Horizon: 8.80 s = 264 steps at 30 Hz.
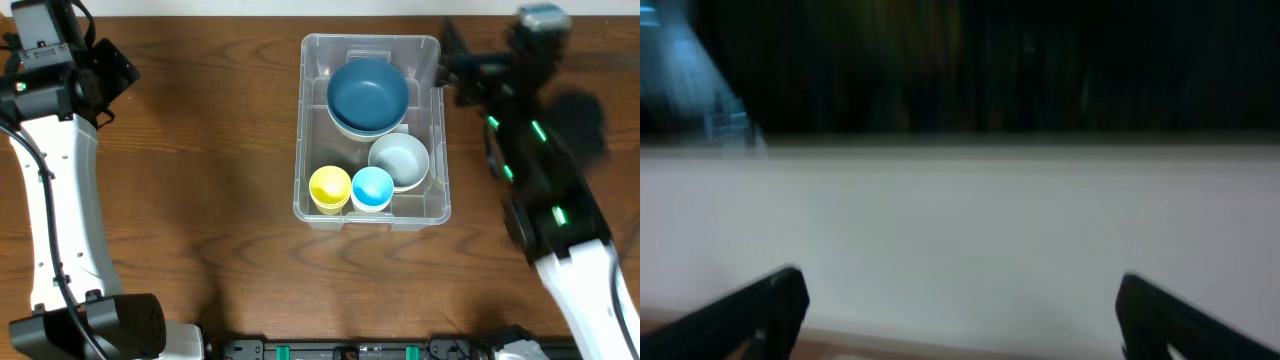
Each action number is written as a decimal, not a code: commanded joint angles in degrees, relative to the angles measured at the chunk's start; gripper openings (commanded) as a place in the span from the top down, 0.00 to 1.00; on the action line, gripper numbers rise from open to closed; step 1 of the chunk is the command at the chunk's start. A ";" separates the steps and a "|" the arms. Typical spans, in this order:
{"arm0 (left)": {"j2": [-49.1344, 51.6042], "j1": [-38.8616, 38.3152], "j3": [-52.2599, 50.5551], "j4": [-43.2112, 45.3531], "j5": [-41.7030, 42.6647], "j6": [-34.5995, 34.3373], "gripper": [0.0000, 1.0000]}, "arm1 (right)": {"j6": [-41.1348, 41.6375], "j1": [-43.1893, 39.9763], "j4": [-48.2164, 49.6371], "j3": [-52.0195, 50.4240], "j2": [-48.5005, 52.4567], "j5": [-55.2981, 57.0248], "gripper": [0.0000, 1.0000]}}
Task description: Pack container
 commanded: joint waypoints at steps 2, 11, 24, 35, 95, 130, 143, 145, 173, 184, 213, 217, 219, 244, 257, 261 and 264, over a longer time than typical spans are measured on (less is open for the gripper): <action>-0.31 0.17 0.26 -0.11 -0.70 0.79 0.02 | -4.35 -1.25 7.08 -11.78 -10.97 0.44 0.01; -0.31 0.17 0.26 -0.11 -0.70 0.79 0.02 | -10.99 -9.18 12.66 -33.73 -36.17 -9.16 0.01; -0.31 0.17 0.26 -0.13 -0.70 0.79 0.02 | -9.88 -15.91 12.72 -54.23 -55.06 -15.02 0.01; -0.31 0.17 0.26 -0.13 -0.70 0.79 0.02 | -9.44 -15.96 7.39 -60.43 -59.78 -15.02 0.01; -0.31 0.17 0.26 -0.13 -0.70 0.79 0.02 | -9.46 -15.85 -14.12 -60.41 -59.76 -15.19 0.01; -69.24 -13.42 -20.15 -4.42 -0.74 1.27 0.02 | -9.46 -15.85 -14.12 -60.41 -59.76 -15.21 0.01; -89.18 -14.47 -55.74 -1.79 -0.68 -1.16 0.02 | -9.46 -15.85 -14.14 -60.41 -59.76 -15.19 0.01; -90.27 -14.47 -59.95 1.62 -0.68 -1.90 0.02 | -9.46 -15.85 -14.12 -60.41 -59.76 -15.21 0.01; -93.44 -14.51 -93.18 43.43 2.47 4.52 0.02 | -9.46 -15.85 -14.14 -60.41 -59.76 -15.21 0.01; -93.44 -14.51 -97.02 46.29 5.46 15.21 0.02 | -9.46 -15.85 -14.14 -60.41 -59.76 -15.21 0.01; -93.44 -16.39 -101.26 51.34 10.32 26.51 0.02 | -9.46 -15.85 -14.14 -60.41 -59.76 -15.19 0.01; -93.44 -16.39 -101.26 51.34 10.32 26.51 0.02 | -9.46 -15.85 -14.14 -60.41 -59.76 -15.19 0.01; -93.44 -16.39 -101.26 51.34 10.32 26.49 0.02 | -9.46 -15.85 -14.14 -60.41 -59.76 -15.21 0.01; -93.31 -16.39 -101.26 51.34 10.32 26.49 0.02 | -9.46 -15.85 -14.14 -60.41 -59.76 -15.21 0.01; -93.31 -16.39 -101.26 51.34 10.32 26.51 0.02 | -9.46 -15.85 -14.14 -60.41 -59.76 -15.21 0.01; -93.31 -16.39 -101.26 51.34 10.32 26.51 0.02 | -9.46 -15.85 -14.14 -60.41 -59.76 -15.21 0.01; -93.31 -16.39 -101.26 51.34 10.32 26.49 0.02 | -9.46 -15.85 -14.14 -60.41 -59.76 -15.19 0.01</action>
